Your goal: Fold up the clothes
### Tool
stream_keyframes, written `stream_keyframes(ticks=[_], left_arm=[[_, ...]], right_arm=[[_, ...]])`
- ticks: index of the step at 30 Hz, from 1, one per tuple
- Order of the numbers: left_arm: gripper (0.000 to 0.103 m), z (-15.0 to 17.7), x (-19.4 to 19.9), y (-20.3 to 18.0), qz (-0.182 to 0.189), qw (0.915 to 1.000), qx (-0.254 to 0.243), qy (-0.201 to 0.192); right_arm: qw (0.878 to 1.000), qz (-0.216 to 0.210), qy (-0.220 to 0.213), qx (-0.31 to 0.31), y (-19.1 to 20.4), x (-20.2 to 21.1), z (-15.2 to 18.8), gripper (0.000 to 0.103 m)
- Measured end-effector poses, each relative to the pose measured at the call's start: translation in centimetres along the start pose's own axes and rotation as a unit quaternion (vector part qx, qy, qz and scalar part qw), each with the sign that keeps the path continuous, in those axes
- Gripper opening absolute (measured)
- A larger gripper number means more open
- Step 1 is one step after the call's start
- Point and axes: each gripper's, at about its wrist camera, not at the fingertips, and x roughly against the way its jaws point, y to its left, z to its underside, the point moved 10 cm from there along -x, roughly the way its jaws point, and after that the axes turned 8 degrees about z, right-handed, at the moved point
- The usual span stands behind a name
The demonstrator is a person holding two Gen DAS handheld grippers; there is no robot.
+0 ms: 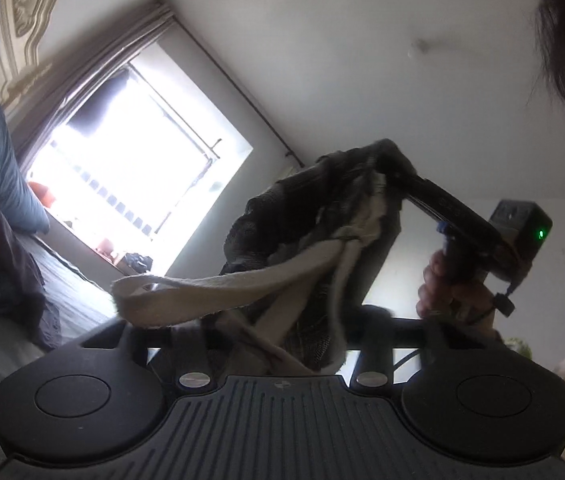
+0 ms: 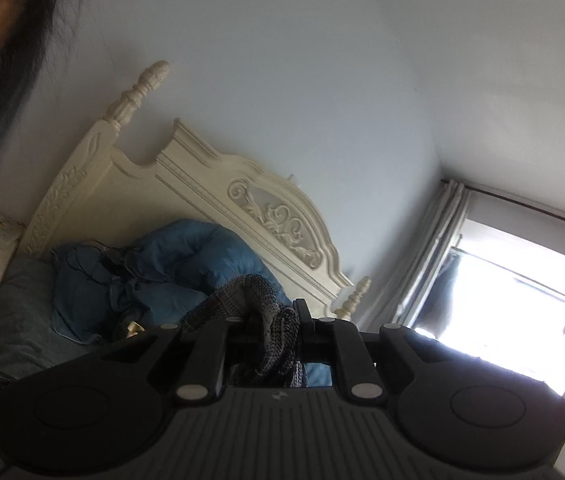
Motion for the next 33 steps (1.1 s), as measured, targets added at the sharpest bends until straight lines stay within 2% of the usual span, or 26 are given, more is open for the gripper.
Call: stream_keyframes(ticks=[2, 6, 9, 11, 13, 16, 21, 23, 25, 28, 30, 33], left_arm=[[0.019, 0.0, 0.0, 0.2, -0.014, 0.9999, 0.001, -0.001], [0.015, -1.5, 1.2, 2.4, -0.075, 0.9971, 0.008, -0.011], [0.014, -2.8, 2.2, 5.2, -0.14, 0.9902, 0.003, -0.003], [0.013, -3.3, 2.6, 8.0, -0.187, 0.9823, 0.009, 0.011], [0.013, -3.7, 3.1, 11.0, -0.236, 0.9712, 0.016, 0.029], [0.012, -3.7, 4.6, 16.1, -0.303, 0.9499, 0.051, 0.058], [0.011, -1.2, 7.8, 24.5, -0.394, 0.9044, 0.123, 0.109], [0.011, -0.1, 9.3, 26.6, -0.41, 0.8925, 0.146, 0.119], [0.011, 0.0, 10.1, 27.4, -0.41, 0.8912, 0.156, 0.114], [0.011, -1.4, 11.4, 27.5, -0.409, 0.8953, 0.148, 0.095], [0.011, -2.0, 12.5, 28.0, -0.416, 0.893, 0.146, 0.089], [0.011, -1.6, 14.6, 29.4, -0.441, 0.8773, 0.161, 0.099]], right_arm=[[1.0, 0.006, 0.013, 0.002, -0.1, -0.7, 0.6, 0.014], [0.999, 0.019, 0.043, 0.025, 0.3, -4.3, 3.2, 0.014], [0.997, 0.012, 0.071, 0.026, 1.7, -8.5, 6.0, 0.014], [0.996, 0.002, 0.087, 0.027, 3.2, -11.7, 8.0, 0.014], [0.994, -0.011, 0.102, 0.031, 5.2, -15.4, 10.1, 0.014], [0.99, -0.035, 0.128, 0.044, 9.1, -21.0, 13.9, 0.014], [0.971, -0.097, 0.208, 0.066, 17.2, -29.0, 23.3, 0.014], [0.962, -0.126, 0.23, 0.074, 19.9, -31.0, 26.1, 0.014], [0.956, -0.151, 0.241, 0.071, 21.9, -32.5, 27.6, 0.014], [0.954, -0.178, 0.235, 0.049, 23.7, -34.6, 27.9, 0.014], [0.952, -0.197, 0.235, 0.02, 24.7, -35.9, 28.2, 0.014], [0.942, -0.231, 0.242, -0.025, 26.8, -37.8, 28.9, 0.014]])
